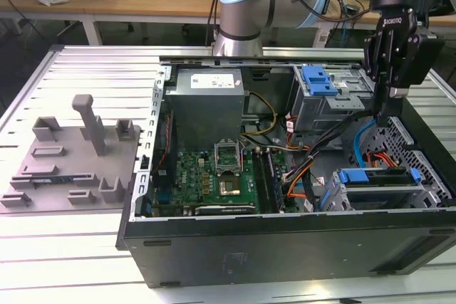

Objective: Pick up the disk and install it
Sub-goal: 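Insert the second disk wire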

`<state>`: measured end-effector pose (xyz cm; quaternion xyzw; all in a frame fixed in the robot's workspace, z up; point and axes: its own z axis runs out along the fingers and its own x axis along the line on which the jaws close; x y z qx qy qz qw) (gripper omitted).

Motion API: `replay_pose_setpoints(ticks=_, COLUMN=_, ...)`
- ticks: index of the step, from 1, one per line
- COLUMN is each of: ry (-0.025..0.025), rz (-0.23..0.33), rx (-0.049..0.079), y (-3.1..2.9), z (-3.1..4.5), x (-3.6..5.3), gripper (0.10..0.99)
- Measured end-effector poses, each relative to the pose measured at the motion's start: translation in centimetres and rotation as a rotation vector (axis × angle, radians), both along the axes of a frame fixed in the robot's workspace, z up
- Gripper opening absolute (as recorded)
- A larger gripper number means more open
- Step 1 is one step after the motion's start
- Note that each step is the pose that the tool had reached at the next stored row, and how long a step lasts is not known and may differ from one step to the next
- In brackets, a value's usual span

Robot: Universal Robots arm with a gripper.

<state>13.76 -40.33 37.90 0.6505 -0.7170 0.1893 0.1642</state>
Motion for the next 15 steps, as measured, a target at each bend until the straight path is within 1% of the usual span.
replay_pose_setpoints(ticks=6, ry=0.0005, rz=0.010, rx=0.000, y=-0.35, z=-0.12, x=-0.06, gripper=0.365)
replay_pose_setpoints(ticks=9, ry=0.0005, rz=0.026, rx=0.000, y=-0.42, z=-0.18, x=-0.15, gripper=0.365)
replay_pose_setpoints(ticks=12, ry=0.0007, rz=0.029, rx=0.000, y=-0.43, z=-0.33, x=-0.50, gripper=0.365)
replay_pose_setpoints(ticks=15, ry=0.0006, rz=0.028, rx=0.000, y=-0.47, z=-0.34, x=-0.46, gripper=0.365)
